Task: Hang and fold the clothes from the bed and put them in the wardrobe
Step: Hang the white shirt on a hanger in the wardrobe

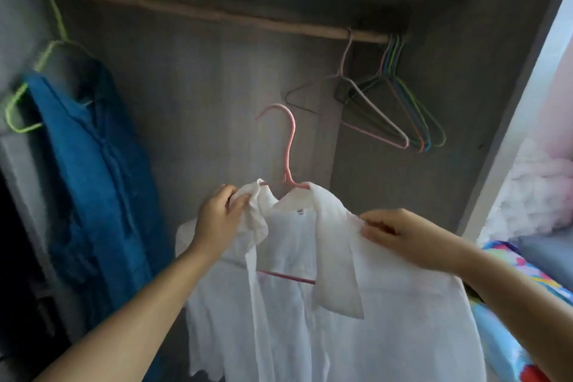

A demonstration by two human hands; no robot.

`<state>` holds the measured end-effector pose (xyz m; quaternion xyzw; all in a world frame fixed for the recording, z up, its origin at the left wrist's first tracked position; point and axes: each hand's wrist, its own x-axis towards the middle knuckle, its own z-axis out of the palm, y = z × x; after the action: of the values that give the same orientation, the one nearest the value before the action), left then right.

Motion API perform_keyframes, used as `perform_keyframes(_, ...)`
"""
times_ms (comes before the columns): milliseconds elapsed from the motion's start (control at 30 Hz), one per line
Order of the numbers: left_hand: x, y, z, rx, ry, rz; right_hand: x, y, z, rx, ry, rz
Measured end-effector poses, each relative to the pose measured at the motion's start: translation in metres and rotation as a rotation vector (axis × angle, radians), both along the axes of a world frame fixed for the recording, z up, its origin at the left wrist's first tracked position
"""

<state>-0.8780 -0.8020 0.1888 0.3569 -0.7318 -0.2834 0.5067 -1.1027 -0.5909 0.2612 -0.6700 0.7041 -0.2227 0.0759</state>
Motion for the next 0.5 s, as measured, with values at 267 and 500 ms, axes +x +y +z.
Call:
perform_keyframes(267, 0.036, -0.09, 0.058, -0.007, 0.181, 0.233, 0.056, -0.096, 0.051, -0.094, -0.419, 0.133)
perform_keyframes(500, 0.038, -0.127, 0.167, 0.043, 0.379, -0.129, 0.148, -0.219, 0.103, -0.4, -0.488, 0.213)
